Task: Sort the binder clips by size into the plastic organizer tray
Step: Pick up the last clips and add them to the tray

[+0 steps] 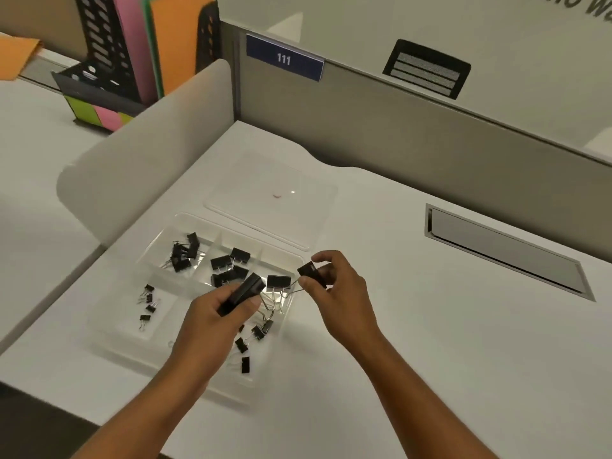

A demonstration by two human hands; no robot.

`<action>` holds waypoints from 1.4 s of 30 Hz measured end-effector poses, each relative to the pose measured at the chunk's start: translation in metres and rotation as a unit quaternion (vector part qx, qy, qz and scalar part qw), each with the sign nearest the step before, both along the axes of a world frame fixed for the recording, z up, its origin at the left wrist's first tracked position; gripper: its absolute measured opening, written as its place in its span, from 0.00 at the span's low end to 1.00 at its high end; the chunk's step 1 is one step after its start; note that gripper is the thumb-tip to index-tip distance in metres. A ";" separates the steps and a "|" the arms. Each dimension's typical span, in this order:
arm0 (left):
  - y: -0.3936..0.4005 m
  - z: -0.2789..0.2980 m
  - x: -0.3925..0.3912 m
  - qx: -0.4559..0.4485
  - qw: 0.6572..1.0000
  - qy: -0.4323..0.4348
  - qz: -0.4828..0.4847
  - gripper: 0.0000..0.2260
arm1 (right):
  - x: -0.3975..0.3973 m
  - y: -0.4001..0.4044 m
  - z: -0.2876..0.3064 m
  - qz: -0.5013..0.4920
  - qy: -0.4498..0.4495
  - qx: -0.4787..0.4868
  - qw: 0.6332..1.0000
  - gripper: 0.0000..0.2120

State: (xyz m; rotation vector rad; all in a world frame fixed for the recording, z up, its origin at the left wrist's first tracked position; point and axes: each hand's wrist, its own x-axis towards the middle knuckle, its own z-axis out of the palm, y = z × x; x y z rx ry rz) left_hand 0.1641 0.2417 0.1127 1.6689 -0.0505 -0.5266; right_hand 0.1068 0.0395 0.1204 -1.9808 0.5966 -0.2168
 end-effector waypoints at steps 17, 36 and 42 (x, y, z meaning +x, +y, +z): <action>0.041 -0.011 0.017 0.033 0.999 0.003 0.016 0.06 | 0.089 0.033 -0.041 0.143 0.111 -0.406 0.896 0.12; 0.022 -0.013 0.031 0.042 0.993 0.084 -0.074 0.12 | 0.055 0.031 -0.003 0.038 0.011 -0.022 0.999 0.06; 0.033 -0.009 0.036 0.003 0.994 0.103 -0.036 0.17 | 0.070 0.028 -0.048 0.220 0.156 -0.341 0.901 0.10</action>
